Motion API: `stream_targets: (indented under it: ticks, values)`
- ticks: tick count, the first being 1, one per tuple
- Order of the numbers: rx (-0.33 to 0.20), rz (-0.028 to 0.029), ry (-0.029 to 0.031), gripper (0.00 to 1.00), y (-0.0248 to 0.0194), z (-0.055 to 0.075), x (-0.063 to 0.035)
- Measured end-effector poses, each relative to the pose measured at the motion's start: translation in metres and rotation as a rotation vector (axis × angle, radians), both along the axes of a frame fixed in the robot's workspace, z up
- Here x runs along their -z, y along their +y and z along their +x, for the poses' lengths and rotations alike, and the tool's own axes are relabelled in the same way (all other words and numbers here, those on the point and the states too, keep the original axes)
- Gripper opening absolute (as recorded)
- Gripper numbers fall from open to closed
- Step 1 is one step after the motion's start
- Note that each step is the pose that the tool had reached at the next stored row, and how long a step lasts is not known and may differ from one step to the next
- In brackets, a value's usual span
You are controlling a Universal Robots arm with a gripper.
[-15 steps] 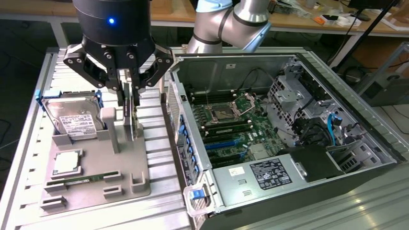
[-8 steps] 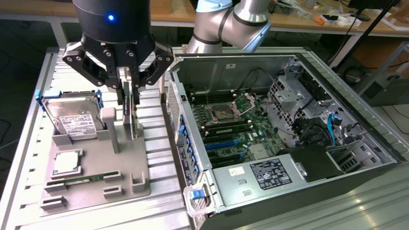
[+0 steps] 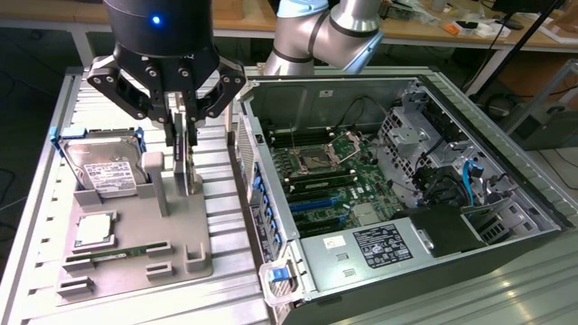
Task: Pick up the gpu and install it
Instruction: 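Pick up the gpu and move the gpu toward the slot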
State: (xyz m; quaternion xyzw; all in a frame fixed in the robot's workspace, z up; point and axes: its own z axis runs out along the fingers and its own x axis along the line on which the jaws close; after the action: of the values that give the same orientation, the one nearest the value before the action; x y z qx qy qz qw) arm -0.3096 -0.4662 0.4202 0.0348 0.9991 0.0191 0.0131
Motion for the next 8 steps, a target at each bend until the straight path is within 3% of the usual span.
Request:
stream_targets:
  ticks: [8]
  values:
    - [0.0, -0.0002, 0.0, 0.27, 0.0, 0.0, -0.0039]
